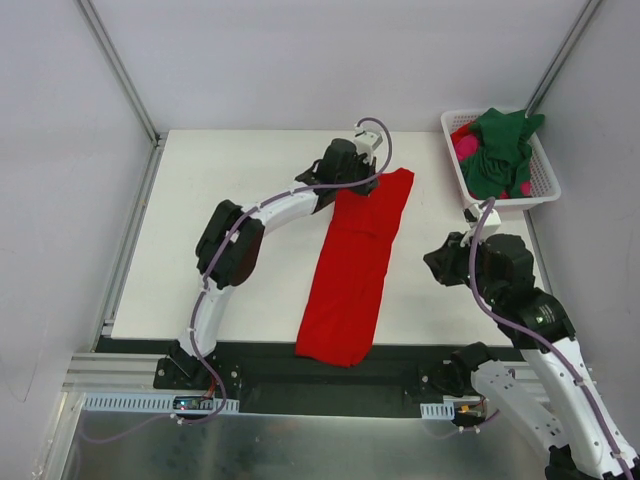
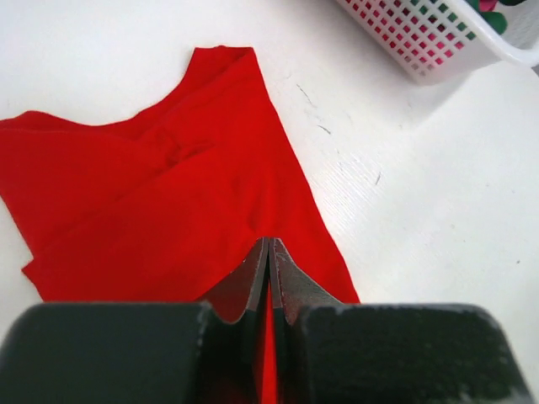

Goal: Fold and stack the t-shirts

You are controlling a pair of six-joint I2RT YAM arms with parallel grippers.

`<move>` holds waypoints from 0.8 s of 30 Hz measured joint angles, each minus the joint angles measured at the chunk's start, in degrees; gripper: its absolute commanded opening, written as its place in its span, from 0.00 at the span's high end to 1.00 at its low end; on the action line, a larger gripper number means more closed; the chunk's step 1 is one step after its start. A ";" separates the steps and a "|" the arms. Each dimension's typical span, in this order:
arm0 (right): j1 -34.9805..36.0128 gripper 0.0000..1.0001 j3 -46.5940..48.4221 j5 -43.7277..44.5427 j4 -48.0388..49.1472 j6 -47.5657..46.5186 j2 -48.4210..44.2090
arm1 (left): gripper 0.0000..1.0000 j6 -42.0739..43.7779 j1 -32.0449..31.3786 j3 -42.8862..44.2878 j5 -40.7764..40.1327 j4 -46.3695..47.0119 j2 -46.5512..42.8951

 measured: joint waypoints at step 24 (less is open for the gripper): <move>0.00 0.81 -1.75 3.91 -2.38 0.68 -1.90 | 1.00 1.84 2.10 8.98 1.09 -16.20 8.76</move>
